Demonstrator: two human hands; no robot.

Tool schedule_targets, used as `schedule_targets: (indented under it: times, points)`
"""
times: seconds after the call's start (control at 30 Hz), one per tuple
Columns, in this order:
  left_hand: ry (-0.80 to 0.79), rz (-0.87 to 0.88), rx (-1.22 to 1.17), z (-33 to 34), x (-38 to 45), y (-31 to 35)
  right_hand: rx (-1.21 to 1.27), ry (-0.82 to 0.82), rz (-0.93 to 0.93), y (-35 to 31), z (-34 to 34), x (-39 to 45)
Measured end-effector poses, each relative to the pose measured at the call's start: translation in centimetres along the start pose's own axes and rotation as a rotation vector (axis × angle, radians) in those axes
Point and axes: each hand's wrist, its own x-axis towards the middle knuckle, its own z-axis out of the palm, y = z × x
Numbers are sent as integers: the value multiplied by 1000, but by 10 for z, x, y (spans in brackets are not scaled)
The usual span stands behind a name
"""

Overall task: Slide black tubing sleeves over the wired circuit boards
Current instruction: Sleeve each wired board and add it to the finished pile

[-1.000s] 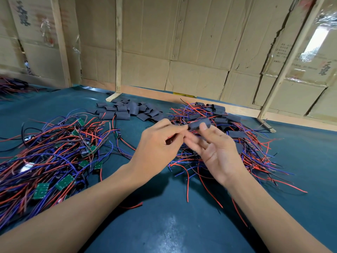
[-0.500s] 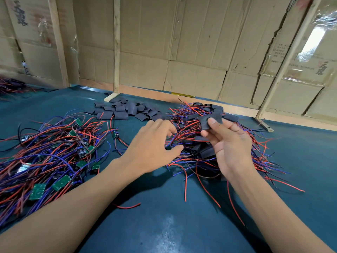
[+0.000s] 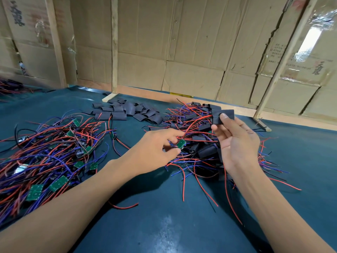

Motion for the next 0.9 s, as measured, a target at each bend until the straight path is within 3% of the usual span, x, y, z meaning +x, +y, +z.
schedule_targets:
  times: [0.2,0.47,0.63,0.9]
  points:
    - [171,70,-69,-1,-2,10,-1,-10,40,-2,-4,2]
    - [18,149,-111,-5,-3,15,-196,-303,174,12,5,-12]
    - [42,34,-288,-1,-3,14,-180,-377,245,20,7,-20]
    - [-96,-260,-929,-5,4,21,-95,-447,217,19,5,-20]
